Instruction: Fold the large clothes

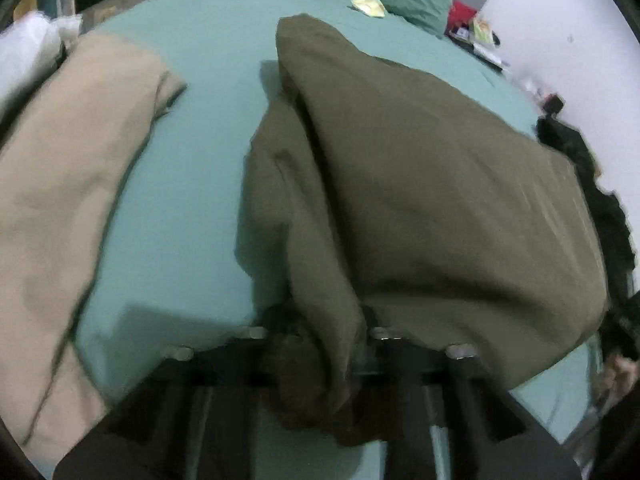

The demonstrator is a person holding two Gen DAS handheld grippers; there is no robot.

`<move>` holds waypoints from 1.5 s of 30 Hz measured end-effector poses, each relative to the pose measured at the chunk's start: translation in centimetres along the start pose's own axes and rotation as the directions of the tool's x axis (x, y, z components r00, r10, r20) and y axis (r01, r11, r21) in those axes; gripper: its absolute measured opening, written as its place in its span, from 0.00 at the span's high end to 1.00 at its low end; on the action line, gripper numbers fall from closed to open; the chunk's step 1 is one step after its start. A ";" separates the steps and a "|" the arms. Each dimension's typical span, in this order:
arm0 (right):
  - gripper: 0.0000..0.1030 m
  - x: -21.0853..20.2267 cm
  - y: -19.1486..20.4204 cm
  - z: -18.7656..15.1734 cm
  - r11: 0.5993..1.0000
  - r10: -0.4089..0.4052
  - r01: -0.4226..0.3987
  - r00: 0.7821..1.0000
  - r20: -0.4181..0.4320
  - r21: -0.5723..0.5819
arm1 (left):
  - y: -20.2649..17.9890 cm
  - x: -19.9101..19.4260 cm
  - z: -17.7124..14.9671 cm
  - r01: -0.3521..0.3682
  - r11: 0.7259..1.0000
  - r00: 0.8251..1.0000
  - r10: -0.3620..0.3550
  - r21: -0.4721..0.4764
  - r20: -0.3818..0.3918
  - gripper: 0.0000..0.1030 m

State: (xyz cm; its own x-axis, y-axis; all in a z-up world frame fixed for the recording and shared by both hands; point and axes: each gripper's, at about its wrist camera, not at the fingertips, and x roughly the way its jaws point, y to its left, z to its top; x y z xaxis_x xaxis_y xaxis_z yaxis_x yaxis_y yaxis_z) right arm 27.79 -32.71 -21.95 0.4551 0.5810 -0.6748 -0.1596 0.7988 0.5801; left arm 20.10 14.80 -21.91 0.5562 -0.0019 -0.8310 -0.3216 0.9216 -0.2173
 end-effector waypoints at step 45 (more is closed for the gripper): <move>0.13 -9.8 -0.3 -10.1 0.996 -0.088 0.089 0.995 0.047 -0.004 | -20.8 -11.7 -9.3 0.111 0.977 0.986 -0.132 0.181 0.105 0.50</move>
State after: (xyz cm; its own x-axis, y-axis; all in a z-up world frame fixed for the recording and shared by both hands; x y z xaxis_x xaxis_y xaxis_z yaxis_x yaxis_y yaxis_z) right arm 14.53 -37.03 -20.16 0.5082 0.5000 -0.7012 -0.1225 0.8479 0.5158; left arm 13.14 -7.99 -12.43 0.6713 -0.0824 -0.7366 -0.1135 0.9707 -0.2120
